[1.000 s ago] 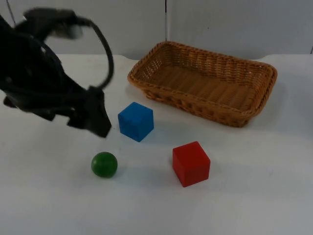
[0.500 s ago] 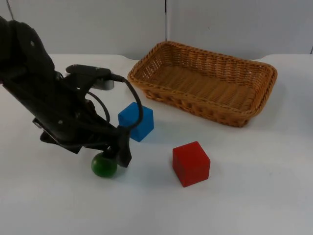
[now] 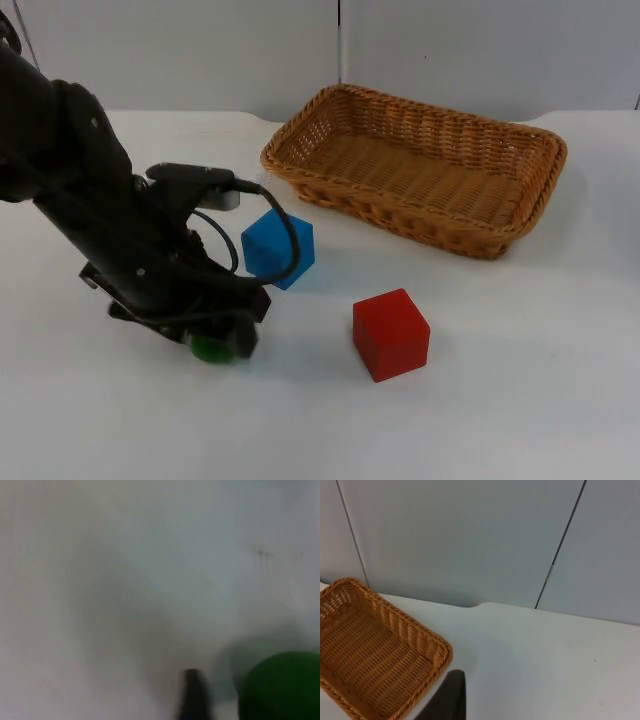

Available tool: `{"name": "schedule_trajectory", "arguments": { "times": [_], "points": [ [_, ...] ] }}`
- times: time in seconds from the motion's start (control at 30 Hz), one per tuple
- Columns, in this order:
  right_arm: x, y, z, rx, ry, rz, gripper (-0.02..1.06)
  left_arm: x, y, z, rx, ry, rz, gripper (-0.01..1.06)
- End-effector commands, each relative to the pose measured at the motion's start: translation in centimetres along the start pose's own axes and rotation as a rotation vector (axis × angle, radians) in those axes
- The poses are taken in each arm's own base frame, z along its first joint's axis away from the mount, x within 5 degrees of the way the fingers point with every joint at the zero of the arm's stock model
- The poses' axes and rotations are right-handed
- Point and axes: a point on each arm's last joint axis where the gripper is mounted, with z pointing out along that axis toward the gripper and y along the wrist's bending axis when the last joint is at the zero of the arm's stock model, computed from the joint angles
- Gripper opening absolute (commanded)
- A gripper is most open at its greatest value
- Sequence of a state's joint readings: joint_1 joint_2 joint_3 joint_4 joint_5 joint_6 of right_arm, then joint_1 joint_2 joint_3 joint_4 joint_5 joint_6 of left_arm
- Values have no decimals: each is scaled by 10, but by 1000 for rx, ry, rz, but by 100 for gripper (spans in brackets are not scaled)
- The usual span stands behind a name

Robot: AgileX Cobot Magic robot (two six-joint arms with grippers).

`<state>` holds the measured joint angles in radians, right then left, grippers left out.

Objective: Place all geometric objects except the red cube into the basket.

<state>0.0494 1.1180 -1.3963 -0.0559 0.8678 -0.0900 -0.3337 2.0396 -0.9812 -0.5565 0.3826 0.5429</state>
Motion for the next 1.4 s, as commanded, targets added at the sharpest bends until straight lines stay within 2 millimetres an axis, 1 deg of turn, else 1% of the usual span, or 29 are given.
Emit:
{"name": "schedule_trajectory", "arguments": {
  "times": [0.0, 0.03, 0.07, 0.1, 0.13, 0.2, 0.27, 0.3, 0.37, 0.4, 0.47, 0.53, 0.57, 0.6, 0.67, 0.7, 0.73, 0.8, 0.83, 0.87, 1.0, 1.03, 1.07, 1.13, 1.17, 1.2, 1.3, 1.33, 1.37],
  "points": [
    [-2, -2, -4, 16, -15, -12, 103, 1, -3, 1, 16, 18, -14, 36],
    [-2, -2, -4, 16, -15, -12, 103, 2, -3, 1, 22, 26, -15, 17],
    [-2, -2, -4, 16, -15, -12, 103, 2, -4, 0, 24, 29, -33, 3],
    [-2, -2, -4, 16, -15, -12, 103, 1, -4, -2, 24, 24, -43, 0],
    [-2, -2, -4, 16, -15, -12, 103, 1, -4, -2, 24, 24, -43, 0],
    [-2, -3, -4, 17, -16, -12, 103, -8, -7, -12, 32, -4, -38, 1],
    [-3, -3, -4, 17, -22, -12, 103, -26, -11, -30, 43, -67, -16, 1],
    [-3, -3, -4, 17, -22, -12, 103, -26, -11, -30, 43, -67, -16, 1],
    [-3, -3, -4, 17, -24, -12, 103, -51, -16, -56, 51, -167, 8, 1],
    [-3, -3, -4, 17, -24, -12, 103, -51, -16, -56, 51, -167, 8, 1],
    [-3, -3, -4, 17, -26, -12, 103, -94, -25, -101, 52, -352, 49, 1],
    [-3, -3, -4, 18, -31, -12, 103, -122, -30, -130, 50, -473, 78, 1],
    [-3, -3, -4, 18, -31, -12, 103, -122, -30, -130, 50, -473, 78, 1],
    [-4, -3, -4, 18, -35, -12, 103, -134, -33, -145, 48, -534, 90, 1],
    [-4, -3, -4, 19, -42, -12, 103, -154, -35, -163, 44, -638, 73, 1],
    [-5, -3, -4, 19, -44, -12, 103, -163, -37, -168, 44, -682, 64, 1],
    [-5, -3, -4, 19, -44, -12, 103, -163, -37, -168, 44, -682, 64, 1],
    [-5, -3, -4, 20, -53, -13, 103, -177, -44, -166, 48, -713, 84, 1],
    [-5, -3, -4, 20, -53, -13, 103, -187, -53, -161, 44, -717, 130, 1],
    [-5, -3, -4, 20, -53, -13, 103, -187, -53, -161, 44, -717, 130, 1],
    [-6, -3, -4, 24, -58, -16, 103, -205, -78, -120, 30, -677, 244, 1],
    [-6, -3, -4, 24, -58, -16, 103, -206, -81, -106, 27, -659, 260, 1],
    [-6, -3, -4, 24, -58, -16, 103, -206, -81, -106, 27, -659, 260, 1],
    [-6, -3, -4, 24, -58, -16, 103, -208, -86, -81, -8, -641, 314, 1],
    [-6, -3, -4, 24, -58, -16, 103, -207, -87, -67, -20, -627, 329, 1],
    [-6, -3, -4, 24, -58, -16, 103, -207, -87, -67, -20, -627, 329, 1],
    [-6, -3, -4, 26, -56, -17, 103, -202, -80, -24, 0, -563, 282, 1],
    [-6, -3, -4, 26, -56, -17, 103, -202, -80, -24, 0, -563, 282, 1],
    [-6, -3, -4, 26, -56, -17, 103, -200, -78, -12, 3, -544, 273, 1]
  ]
}}
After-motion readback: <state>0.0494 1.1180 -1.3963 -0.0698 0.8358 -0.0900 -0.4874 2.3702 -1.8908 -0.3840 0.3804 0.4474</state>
